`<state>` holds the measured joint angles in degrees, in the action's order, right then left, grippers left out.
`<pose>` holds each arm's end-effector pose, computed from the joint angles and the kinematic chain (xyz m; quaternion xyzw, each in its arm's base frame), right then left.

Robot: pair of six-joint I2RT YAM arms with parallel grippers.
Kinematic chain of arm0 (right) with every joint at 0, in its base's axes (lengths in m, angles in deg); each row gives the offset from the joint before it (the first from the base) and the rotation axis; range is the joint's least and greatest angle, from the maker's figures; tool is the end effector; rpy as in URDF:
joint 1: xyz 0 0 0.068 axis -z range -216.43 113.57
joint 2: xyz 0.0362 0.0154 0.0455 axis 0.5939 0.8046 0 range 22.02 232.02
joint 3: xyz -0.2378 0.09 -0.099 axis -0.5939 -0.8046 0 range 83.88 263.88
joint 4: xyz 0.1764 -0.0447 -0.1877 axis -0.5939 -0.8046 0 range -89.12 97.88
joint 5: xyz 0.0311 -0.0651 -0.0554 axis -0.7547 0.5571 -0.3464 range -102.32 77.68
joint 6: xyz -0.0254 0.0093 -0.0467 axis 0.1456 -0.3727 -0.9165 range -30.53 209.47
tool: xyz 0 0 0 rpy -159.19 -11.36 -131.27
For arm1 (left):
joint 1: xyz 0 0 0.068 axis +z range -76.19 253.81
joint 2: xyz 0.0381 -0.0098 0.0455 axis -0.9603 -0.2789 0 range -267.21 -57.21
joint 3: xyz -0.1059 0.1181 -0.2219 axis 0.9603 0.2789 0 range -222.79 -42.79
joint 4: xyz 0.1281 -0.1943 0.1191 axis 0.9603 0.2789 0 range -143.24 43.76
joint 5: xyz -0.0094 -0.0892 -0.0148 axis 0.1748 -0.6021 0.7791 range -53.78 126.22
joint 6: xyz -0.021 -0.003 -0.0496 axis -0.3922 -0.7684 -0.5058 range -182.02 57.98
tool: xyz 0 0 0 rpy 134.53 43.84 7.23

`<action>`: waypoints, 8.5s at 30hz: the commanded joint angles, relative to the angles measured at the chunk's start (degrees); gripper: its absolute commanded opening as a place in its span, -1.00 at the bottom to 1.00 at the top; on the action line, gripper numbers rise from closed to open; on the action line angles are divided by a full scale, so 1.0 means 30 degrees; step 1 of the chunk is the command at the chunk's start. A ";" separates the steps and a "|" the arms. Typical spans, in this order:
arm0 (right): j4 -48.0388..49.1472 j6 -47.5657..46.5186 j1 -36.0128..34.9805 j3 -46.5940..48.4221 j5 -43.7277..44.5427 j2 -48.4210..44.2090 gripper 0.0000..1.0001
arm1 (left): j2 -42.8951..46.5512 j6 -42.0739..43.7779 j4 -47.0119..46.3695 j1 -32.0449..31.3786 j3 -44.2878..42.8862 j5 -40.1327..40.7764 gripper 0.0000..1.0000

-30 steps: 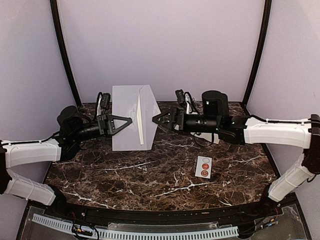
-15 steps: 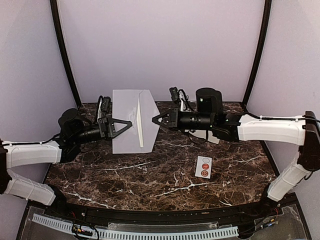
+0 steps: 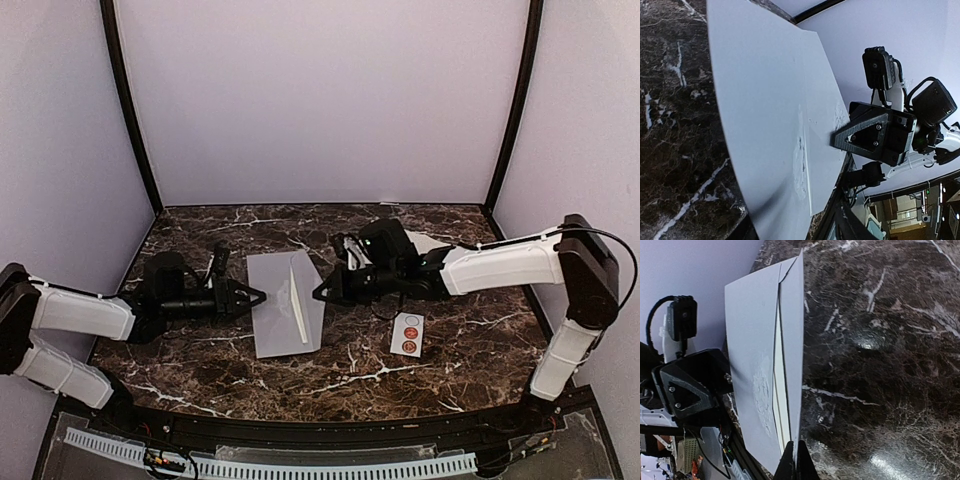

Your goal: Place the letter into the envelope and seal it

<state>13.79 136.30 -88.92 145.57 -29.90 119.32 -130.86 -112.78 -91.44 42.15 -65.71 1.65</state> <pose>0.2238 0.3091 0.2281 -0.1188 0.8497 0.4639 0.2206 0.2006 -0.1474 0.1927 0.0598 0.7654 -0.5680 0.2967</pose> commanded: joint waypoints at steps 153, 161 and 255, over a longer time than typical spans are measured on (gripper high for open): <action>-0.2389 -0.5286 1.4142 -0.4769 -0.3253 0.1098 -0.26 | -1.8965 0.6528 0.7396 -0.2352 -2.0067 0.3100 0.13; -0.2059 -0.4482 1.4128 -0.5155 -0.3695 0.1055 -0.44 | -1.8980 0.6513 0.7458 -0.2363 -2.0017 0.3111 0.12; -0.3693 -0.6904 0.4196 0.4886 -1.2313 -0.4790 -1.00 | -0.3354 0.6329 0.4845 -0.2864 -1.1084 -0.6076 -0.83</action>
<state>0.17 115.47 -75.83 160.85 -66.62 105.86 -142.62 -92.74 -73.71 33.78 -100.18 -15.40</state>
